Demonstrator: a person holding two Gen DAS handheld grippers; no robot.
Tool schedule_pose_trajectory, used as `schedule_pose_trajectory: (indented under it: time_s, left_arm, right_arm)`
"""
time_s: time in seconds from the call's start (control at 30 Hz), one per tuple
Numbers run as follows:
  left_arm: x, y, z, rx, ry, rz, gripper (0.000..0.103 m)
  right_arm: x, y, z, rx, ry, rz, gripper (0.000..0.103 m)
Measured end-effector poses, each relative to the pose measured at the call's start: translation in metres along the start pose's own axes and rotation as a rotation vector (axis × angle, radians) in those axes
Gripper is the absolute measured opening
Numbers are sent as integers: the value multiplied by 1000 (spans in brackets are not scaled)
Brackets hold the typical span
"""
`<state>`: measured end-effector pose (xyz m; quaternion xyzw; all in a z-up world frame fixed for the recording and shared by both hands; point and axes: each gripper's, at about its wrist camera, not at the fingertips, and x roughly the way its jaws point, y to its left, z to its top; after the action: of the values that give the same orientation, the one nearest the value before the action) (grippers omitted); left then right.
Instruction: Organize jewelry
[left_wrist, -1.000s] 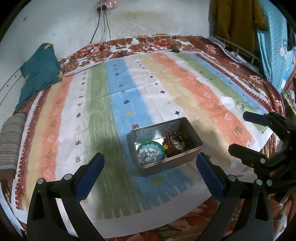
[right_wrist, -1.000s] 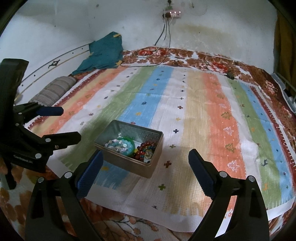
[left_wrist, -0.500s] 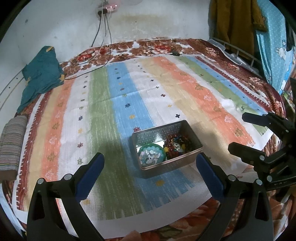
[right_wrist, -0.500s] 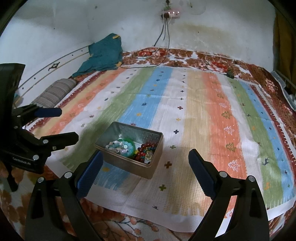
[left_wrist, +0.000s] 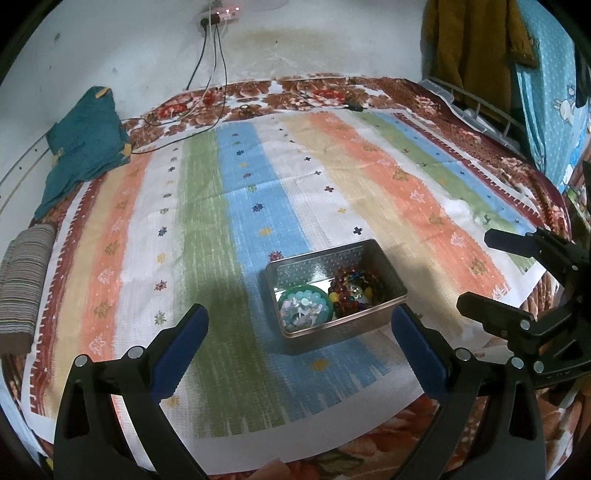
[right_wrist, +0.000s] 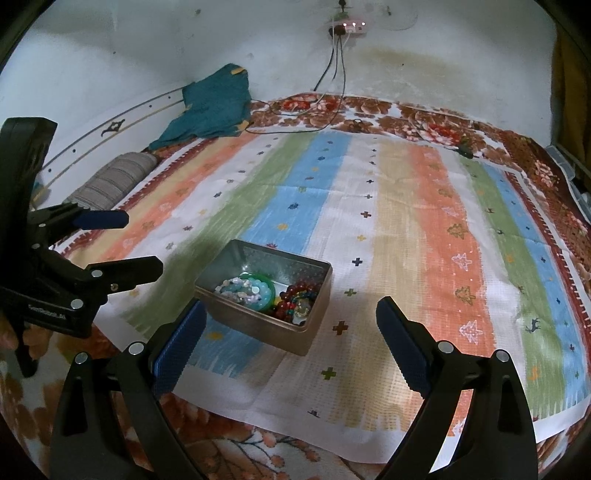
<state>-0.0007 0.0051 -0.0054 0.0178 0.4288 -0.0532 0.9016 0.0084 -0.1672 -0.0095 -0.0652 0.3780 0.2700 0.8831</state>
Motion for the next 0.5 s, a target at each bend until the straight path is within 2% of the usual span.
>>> schedule_pose_trajectory:
  time_s: [0.5]
  left_arm:
    - [1, 0, -2, -2, -5, -1, 97]
  right_arm:
    - [0, 1, 1, 9, 6, 26, 94]
